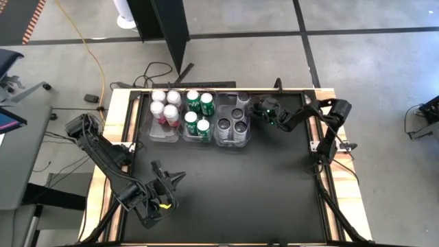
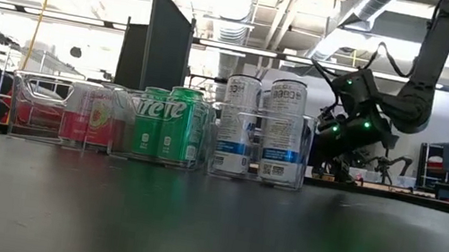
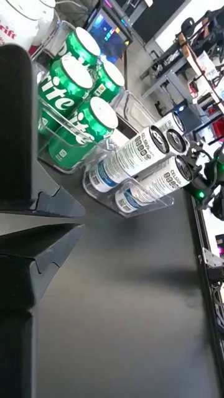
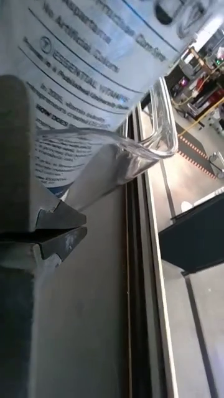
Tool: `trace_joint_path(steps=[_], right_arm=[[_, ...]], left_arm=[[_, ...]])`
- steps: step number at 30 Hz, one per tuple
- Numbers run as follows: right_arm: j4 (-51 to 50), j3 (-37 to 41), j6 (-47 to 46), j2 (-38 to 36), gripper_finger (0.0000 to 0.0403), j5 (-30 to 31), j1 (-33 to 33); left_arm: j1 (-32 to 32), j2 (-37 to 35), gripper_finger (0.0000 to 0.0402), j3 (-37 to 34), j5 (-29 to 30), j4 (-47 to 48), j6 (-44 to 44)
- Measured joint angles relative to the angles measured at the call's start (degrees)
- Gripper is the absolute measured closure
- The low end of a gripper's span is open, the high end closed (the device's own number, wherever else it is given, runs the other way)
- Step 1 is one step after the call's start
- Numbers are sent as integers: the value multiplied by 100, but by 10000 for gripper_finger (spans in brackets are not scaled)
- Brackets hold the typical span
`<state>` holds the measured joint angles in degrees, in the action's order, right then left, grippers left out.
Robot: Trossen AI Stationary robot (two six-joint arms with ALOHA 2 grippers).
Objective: Sort soda cans
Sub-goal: Move the bottom transparent bin to the right side of the top left transparent bin
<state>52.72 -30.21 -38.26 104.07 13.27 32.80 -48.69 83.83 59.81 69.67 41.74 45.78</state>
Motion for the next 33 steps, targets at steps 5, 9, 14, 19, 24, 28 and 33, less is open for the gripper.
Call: trace_joint_path(steps=[5,9,14,19,24,28,33], right_arm=[[22,39,-165,-2,403,21,-127],[87,46,-404,1,403,309,-296],[60,5,-605,5,403,718,-466],[17,-72,-678,6,403,1065,-474],[29,-70,-587,-2,403,1201,-427],[-47,-70,-536,-9,403,1362,-382],[-192,-66,-191,-9,403,1450,-406]], left_arm=[[-2,0,379,0,-11,0,33],[-2,2,379,0,-11,-7,35],[-2,2,379,0,-11,-7,33],[-2,2,379,0,-11,-9,7],[-2,1,379,0,-12,-7,-6],[-2,1,379,0,-12,-7,-5],[-2,1,379,0,-13,-4,4]])
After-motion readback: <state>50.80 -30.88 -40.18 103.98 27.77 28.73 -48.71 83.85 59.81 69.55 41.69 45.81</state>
